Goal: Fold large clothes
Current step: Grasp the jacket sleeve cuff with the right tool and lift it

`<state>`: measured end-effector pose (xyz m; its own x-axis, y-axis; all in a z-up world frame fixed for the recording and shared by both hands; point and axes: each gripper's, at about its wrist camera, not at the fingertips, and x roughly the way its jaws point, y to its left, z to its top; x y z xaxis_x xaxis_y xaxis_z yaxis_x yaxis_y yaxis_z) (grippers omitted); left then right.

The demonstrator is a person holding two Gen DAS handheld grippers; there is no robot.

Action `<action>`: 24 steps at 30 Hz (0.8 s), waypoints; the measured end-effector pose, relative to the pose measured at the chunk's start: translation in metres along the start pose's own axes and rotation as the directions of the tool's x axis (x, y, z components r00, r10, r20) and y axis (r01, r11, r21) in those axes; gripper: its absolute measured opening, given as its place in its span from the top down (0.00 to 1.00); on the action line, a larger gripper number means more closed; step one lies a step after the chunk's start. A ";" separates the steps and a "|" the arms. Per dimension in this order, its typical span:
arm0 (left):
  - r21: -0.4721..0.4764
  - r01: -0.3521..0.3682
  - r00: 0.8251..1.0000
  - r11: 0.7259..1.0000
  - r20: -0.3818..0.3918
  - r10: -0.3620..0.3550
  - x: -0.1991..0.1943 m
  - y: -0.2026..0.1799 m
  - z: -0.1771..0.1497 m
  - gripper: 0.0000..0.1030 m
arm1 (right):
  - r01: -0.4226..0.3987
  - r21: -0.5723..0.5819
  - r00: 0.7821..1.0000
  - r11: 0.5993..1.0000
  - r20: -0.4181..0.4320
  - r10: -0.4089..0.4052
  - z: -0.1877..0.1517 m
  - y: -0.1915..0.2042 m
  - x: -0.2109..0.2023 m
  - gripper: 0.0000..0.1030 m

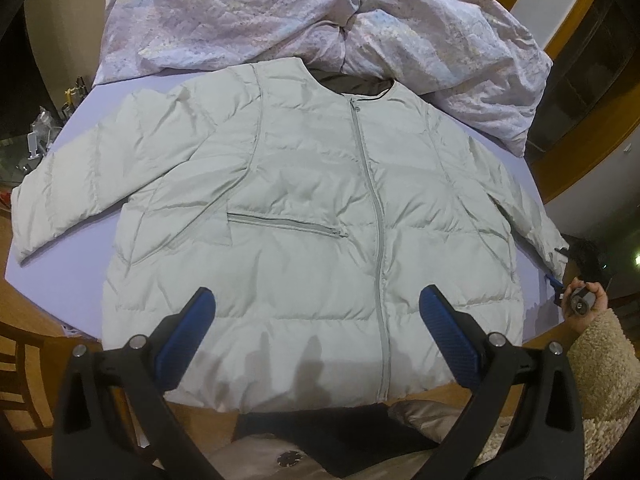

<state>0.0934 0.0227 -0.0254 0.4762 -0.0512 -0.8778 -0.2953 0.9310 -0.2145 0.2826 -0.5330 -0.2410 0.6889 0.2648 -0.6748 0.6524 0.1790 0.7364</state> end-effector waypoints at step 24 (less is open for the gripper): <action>-0.181 -0.086 0.986 0.980 0.127 0.110 0.005 0.072 0.042 0.02 | -0.179 -0.637 0.967 0.750 0.025 0.252 -0.067 0.203 -0.032 0.92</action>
<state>0.1091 0.1050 -0.0274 0.5421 0.0980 -0.8346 -0.4799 0.8514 -0.2117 0.3722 -0.4416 -0.0664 0.8391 0.2773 -0.4680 0.1650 0.6901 0.7046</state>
